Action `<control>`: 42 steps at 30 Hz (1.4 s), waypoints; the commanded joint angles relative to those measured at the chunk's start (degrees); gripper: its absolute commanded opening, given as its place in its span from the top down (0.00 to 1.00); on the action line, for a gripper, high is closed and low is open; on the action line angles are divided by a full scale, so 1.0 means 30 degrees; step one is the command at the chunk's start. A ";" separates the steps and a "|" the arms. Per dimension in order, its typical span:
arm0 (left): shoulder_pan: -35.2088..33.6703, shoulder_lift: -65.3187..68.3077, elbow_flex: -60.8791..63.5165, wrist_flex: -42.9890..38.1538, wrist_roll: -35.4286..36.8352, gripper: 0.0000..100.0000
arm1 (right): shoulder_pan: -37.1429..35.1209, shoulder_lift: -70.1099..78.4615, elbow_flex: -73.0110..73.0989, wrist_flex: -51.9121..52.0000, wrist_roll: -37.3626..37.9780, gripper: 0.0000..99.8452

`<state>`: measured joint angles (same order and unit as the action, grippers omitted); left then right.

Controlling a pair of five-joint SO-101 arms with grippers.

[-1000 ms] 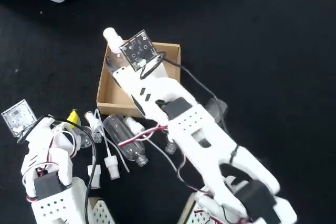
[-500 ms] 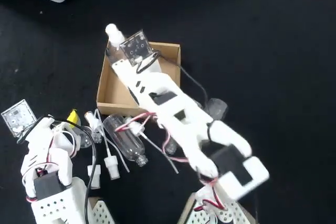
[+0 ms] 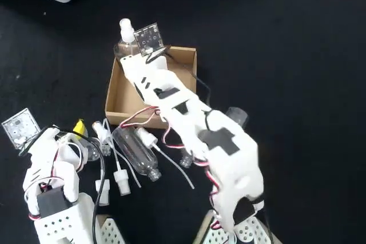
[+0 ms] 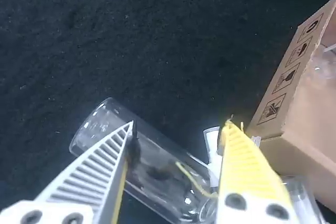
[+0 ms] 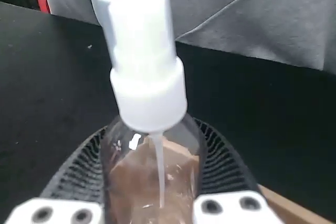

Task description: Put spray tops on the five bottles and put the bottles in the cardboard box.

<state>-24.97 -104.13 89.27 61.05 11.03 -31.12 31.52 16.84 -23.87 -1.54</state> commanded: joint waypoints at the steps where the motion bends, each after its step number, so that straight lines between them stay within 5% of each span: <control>1: 0.0015 -0.0147 -0.0103 -0.0352 -0.0733 0.76 | 0.0410 0.0718 -0.2212 -0.0586 -0.0176 0.95; 8: 0.0015 -0.0147 -0.0103 -0.0352 -0.0791 0.76 | 0.0381 0.2828 -0.2799 -0.3634 -0.0059 0.95; 18: 0.0015 -0.0147 -0.0103 -0.0352 -0.0850 0.76 | 0.0293 0.3033 -0.2593 -0.3634 -0.0059 0.94; 26: 0.0015 -0.0147 0.0132 -0.0498 -0.0850 0.76 | 0.0264 0.2945 -0.2125 -0.2960 -0.0059 0.73; 42: 0.0015 -0.0147 0.0161 -0.0498 -0.0850 0.76 | 0.0293 0.1626 -0.1363 -0.2549 -0.0059 0.72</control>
<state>-24.97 -104.04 90.68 60.97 8.84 -31.12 41.27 11.65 -32.13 -1.71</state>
